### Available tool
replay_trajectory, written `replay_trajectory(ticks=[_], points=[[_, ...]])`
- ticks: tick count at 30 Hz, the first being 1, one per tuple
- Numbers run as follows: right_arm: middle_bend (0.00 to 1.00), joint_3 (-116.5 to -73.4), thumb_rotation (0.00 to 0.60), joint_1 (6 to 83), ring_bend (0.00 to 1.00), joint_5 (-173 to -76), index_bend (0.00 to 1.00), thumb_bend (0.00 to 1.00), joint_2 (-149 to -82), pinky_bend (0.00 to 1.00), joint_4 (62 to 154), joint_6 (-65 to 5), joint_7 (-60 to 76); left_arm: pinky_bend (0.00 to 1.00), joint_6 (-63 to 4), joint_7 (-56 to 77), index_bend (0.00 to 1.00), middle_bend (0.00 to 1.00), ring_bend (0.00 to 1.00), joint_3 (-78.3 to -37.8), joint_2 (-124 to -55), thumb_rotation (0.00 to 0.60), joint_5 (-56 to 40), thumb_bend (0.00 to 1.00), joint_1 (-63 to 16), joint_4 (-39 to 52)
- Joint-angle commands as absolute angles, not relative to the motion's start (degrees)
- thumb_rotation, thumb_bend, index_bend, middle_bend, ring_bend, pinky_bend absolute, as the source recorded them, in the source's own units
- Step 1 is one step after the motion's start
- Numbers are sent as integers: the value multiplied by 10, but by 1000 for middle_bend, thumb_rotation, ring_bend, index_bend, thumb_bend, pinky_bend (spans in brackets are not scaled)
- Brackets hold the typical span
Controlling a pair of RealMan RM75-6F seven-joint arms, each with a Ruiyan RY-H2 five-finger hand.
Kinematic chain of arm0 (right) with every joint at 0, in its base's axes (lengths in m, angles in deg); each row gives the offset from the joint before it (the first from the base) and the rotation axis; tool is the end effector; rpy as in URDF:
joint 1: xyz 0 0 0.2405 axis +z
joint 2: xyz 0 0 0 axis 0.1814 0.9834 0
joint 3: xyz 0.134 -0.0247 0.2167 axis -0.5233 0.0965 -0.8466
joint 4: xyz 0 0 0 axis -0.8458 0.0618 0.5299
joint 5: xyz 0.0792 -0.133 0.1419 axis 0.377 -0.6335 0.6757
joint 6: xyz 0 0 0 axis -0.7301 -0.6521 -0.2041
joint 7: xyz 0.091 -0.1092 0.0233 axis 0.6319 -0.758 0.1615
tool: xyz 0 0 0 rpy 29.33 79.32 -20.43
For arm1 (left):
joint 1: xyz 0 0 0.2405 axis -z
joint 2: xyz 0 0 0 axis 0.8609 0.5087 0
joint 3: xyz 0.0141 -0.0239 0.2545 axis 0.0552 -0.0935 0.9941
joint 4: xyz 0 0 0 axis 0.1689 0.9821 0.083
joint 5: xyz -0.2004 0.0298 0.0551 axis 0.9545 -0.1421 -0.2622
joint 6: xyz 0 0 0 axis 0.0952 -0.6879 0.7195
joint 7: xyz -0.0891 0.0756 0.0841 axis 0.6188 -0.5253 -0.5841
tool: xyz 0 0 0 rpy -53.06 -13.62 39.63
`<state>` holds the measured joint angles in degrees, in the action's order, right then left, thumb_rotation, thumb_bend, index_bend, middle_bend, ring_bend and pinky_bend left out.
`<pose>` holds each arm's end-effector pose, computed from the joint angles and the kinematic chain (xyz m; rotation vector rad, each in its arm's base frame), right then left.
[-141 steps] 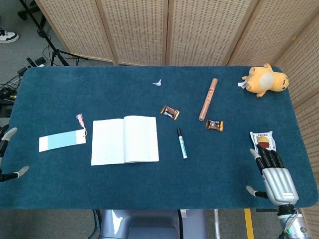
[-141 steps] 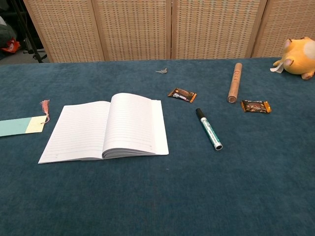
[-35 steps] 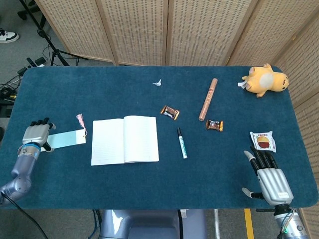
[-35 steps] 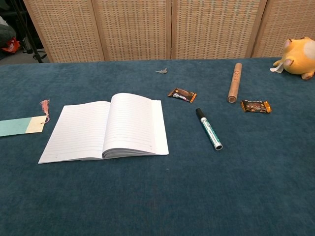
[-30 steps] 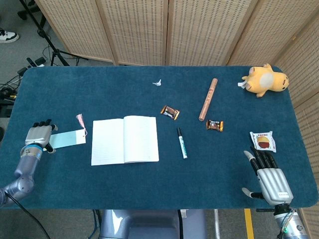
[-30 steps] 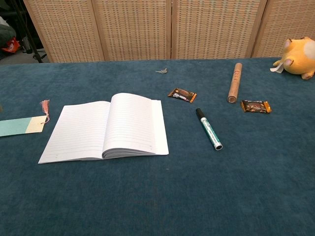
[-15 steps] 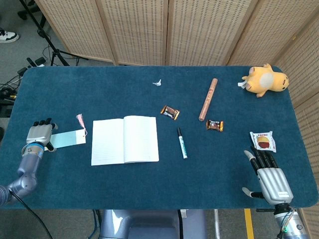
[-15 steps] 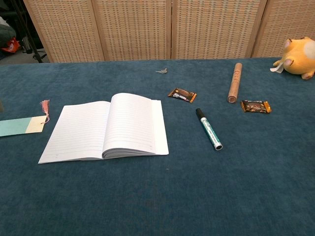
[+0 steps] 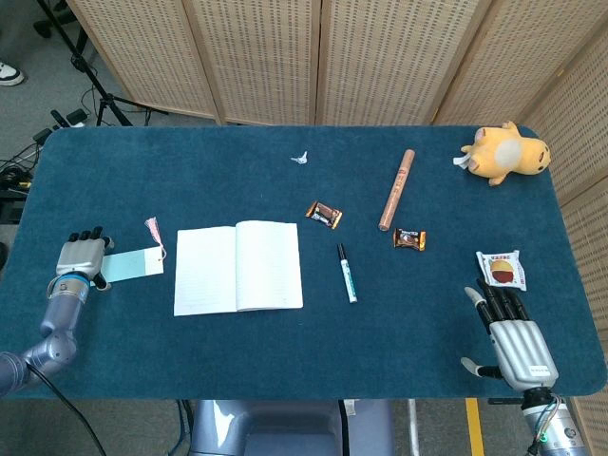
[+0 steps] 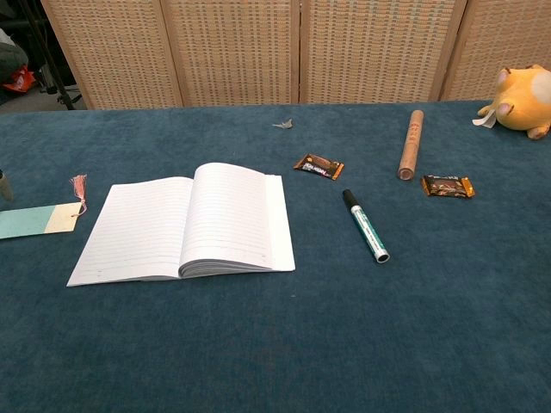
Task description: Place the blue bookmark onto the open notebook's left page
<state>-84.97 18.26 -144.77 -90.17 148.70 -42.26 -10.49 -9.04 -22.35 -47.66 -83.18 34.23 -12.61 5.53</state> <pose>-0.2430 -0.1746 0.1369 1.5549 -1.0209 0.8012 -0.3177 0.3707 0.0725 -1.4863 -1.1559 -0.1728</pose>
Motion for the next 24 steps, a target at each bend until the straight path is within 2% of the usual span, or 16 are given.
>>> replay_trajectory(ticks=[1, 24], points=[[0, -850, 600, 183, 0, -1448, 0, 105, -901, 12, 1487, -423, -104, 0, -91, -225, 267, 0, 0, -477, -833, 600, 342, 161, -127, 56], [0, -849, 600, 183, 0, -1448, 0, 105, -900, 11, 1488, -423, -102, 0, -94, -242, 267, 0, 0, -480, -850, 600, 348, 172, -128, 69]])
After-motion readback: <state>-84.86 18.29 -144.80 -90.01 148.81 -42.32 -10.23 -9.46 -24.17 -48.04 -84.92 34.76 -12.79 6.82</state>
